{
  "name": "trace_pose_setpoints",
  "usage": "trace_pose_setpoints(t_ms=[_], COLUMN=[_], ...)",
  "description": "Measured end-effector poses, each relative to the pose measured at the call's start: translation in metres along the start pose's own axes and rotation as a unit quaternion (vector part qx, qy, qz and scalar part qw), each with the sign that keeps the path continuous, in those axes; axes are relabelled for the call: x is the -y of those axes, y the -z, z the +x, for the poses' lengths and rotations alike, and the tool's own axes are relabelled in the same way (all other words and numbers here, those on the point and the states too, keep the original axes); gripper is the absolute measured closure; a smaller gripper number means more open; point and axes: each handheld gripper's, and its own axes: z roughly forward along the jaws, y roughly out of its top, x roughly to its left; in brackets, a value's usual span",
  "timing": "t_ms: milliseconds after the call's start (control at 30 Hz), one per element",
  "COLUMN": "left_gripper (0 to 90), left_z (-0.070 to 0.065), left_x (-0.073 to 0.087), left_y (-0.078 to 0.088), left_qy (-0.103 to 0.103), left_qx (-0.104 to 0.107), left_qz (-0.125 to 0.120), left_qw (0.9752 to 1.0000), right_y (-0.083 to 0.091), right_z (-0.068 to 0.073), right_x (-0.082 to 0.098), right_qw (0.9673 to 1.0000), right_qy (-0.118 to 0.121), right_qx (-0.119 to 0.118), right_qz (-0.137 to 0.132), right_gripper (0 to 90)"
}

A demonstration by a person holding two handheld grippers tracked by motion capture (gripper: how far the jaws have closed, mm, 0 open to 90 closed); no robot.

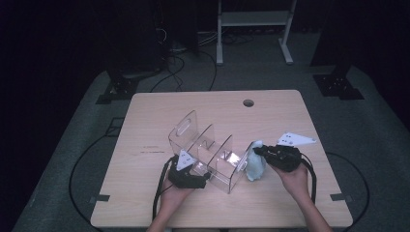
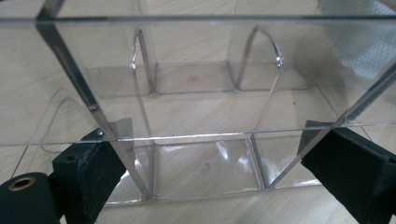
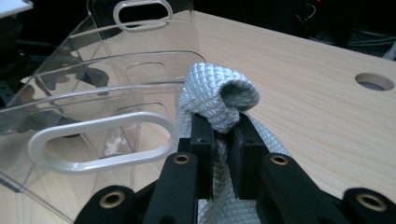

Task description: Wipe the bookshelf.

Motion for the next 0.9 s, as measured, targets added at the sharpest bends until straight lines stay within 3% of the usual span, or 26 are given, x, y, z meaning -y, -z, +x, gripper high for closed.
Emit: trace_pose_setpoints(t_ms=[233, 400, 533, 700, 900], left_gripper=[7.6, 7.6, 7.6, 7.6, 7.7], left_z=[0.000, 0.000, 0.001, 0.000, 0.000], left_x=[0.000, 0.000, 0.000, 0.000, 0.000], left_y=[0.000, 0.000, 0.000, 0.000, 0.000], left_qy=[0.001, 0.000, 0.000, 0.001, 0.002], left_qx=[-0.001, 0.000, 0.000, -0.001, -0.001], left_qz=[-0.001, -0.002, -0.001, -0.001, -0.001], left_qw=[1.0000, 1.0000, 1.0000, 1.0000, 1.0000], right_y=[-0.021, -0.037, -0.040, -0.040, -0.037], right_z=[-0.011, -0.014, -0.014, -0.002, 0.035], right_x=[0.034, 0.055, 0.061, 0.059, 0.062], right_qw=[0.9986, 0.9949, 0.9931, 0.9917, 0.9883], right_qy=[-0.030, -0.039, -0.055, -0.041, -0.001], right_qx=[-0.003, -0.003, -0.015, -0.034, -0.082], right_qz=[0.043, 0.093, 0.102, 0.117, 0.128], right_gripper=[80.8, 80.8, 80.8, 80.9, 80.8])
